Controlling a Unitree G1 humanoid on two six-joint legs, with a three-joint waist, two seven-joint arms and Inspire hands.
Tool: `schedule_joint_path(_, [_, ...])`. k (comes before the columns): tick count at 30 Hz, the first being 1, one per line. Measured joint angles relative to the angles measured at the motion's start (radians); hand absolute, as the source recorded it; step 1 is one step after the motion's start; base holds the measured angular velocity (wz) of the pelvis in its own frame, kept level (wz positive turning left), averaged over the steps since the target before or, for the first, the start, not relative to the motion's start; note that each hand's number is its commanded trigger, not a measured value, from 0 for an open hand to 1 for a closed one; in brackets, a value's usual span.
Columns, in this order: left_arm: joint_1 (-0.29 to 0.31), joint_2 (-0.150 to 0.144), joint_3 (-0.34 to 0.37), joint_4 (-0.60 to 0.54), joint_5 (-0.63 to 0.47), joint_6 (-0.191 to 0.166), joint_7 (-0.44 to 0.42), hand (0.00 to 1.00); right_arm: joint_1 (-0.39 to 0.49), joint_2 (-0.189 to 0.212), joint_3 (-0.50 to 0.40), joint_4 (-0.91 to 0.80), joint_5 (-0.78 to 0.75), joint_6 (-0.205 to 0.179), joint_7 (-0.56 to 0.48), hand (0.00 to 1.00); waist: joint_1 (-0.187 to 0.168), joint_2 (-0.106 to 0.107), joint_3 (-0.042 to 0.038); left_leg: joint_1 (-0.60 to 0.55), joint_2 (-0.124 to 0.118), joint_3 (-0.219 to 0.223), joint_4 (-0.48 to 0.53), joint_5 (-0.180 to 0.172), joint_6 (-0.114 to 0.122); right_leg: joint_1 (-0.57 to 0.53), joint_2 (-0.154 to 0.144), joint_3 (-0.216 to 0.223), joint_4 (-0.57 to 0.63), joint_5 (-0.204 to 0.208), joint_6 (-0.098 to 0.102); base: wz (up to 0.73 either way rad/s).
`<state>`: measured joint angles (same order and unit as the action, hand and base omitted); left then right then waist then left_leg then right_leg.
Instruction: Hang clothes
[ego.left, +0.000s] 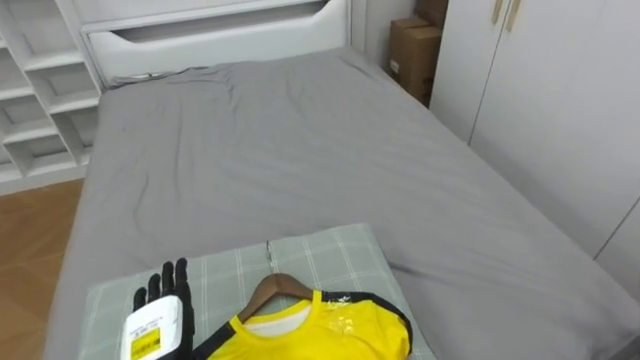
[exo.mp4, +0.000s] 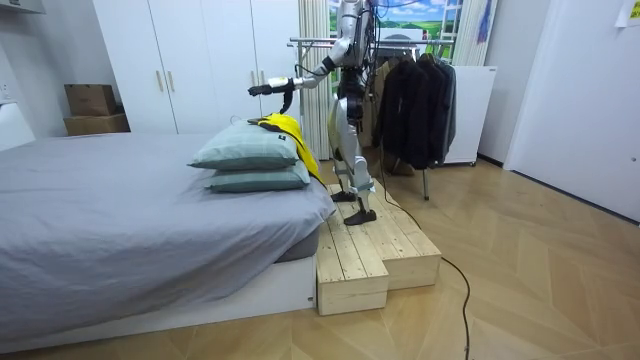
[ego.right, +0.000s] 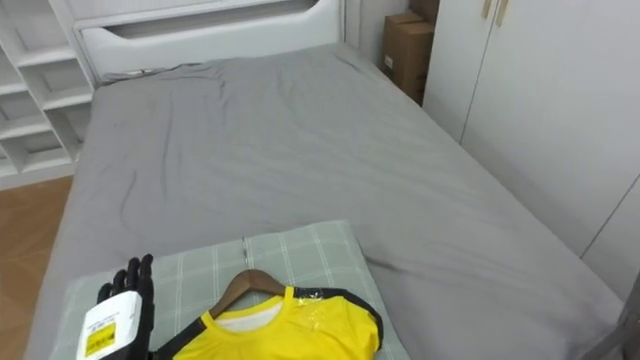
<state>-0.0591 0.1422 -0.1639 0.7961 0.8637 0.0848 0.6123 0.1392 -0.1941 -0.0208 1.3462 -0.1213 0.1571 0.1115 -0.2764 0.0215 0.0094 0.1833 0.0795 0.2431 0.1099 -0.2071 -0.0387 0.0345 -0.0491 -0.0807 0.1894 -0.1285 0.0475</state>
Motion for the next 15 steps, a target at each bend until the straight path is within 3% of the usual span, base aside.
schedule_joint_path(4, [-0.001,-0.014,-0.024,0.042,-0.001,0.001,-0.03,0.0,0.001,0.003,0.001,0.005,0.005,0.014,0.001,0.0,-0.006,-0.006,0.003,0.002,0.0,0.001,0.0,0.0,0.0,0.0,0.0,0.002,0.001,0.0,0.0,0.0])
schedule_joint_path(15, [-0.017,-0.035,-0.038,0.131,-0.05,-0.003,-0.121,0.0,0.007,0.009,-0.001,0.01,0.012,0.017,-0.002,0.0,-0.028,-0.032,-0.0024,0.001,0.0,0.005,-0.006,0.0,0.0,-0.002,0.001,0.002,-0.002,0.0,0.0,0.0])
